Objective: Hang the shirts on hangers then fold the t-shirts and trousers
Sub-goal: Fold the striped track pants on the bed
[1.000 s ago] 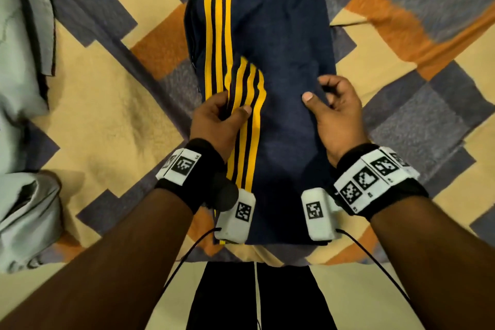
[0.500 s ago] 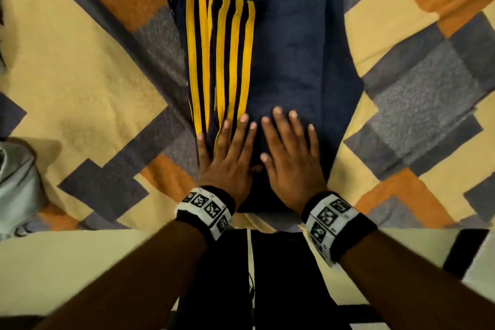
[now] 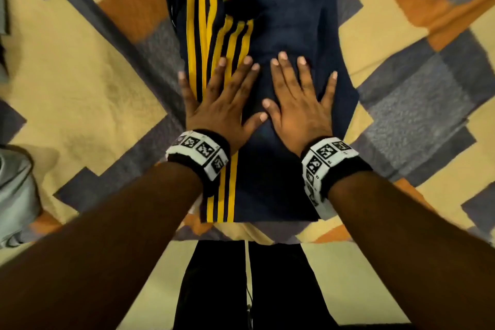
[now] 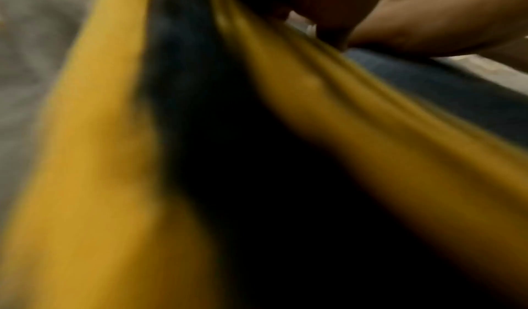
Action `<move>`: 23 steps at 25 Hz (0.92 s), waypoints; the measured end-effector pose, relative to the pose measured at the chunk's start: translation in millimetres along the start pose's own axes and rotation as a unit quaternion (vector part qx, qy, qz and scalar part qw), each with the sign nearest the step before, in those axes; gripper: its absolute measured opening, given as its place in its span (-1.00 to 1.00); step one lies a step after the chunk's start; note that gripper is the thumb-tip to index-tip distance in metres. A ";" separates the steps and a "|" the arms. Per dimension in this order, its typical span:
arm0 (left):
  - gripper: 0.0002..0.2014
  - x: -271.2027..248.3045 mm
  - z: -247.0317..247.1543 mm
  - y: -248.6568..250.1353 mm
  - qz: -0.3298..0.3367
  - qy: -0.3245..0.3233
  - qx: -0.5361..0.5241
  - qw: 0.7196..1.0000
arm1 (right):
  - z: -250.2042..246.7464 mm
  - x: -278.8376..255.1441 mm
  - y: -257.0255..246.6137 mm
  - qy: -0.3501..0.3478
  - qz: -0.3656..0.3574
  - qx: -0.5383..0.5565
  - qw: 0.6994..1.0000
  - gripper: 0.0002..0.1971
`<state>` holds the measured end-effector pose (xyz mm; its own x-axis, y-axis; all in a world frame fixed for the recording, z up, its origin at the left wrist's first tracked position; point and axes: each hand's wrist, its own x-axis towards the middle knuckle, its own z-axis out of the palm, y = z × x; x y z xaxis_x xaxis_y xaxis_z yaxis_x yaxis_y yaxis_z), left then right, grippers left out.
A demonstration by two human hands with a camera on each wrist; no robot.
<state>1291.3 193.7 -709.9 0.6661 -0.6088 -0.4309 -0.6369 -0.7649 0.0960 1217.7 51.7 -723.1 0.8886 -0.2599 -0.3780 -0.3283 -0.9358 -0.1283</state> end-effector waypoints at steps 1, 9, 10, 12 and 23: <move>-0.15 4.8 1.0 -15.3 -0.021 -0.013 -0.003 1.000 | 0.9 6.6 15.3 -0.009 0.032 0.010 0.999 -0.29; -0.10 -1.9 2.4 2.2 -0.009 -0.007 -0.019 1.000 | -5.0 10.9 24.9 -0.007 -0.038 -0.031 0.999 -0.23; -0.09 -8.3 8.2 -9.7 -0.043 -0.013 -0.028 0.999 | -3.6 7.7 32.1 -0.010 0.027 -0.011 1.000 -0.22; -0.07 -41.6 22.1 -25.2 -0.057 -0.029 -0.030 0.997 | -1.1 -14.5 40.0 0.018 0.103 0.009 0.994 -0.20; -0.14 -189.6 84.3 -48.6 -0.026 -0.058 0.006 0.998 | 44.3 -186.6 76.0 -0.088 -0.124 -0.122 0.981 -0.17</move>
<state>1163.3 364.0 -708.5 0.6498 -0.5392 -0.5357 -0.6072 -0.7922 0.0609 1012.8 39.6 -702.9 0.8550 0.0071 -0.5185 -0.0038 -0.9998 -0.0200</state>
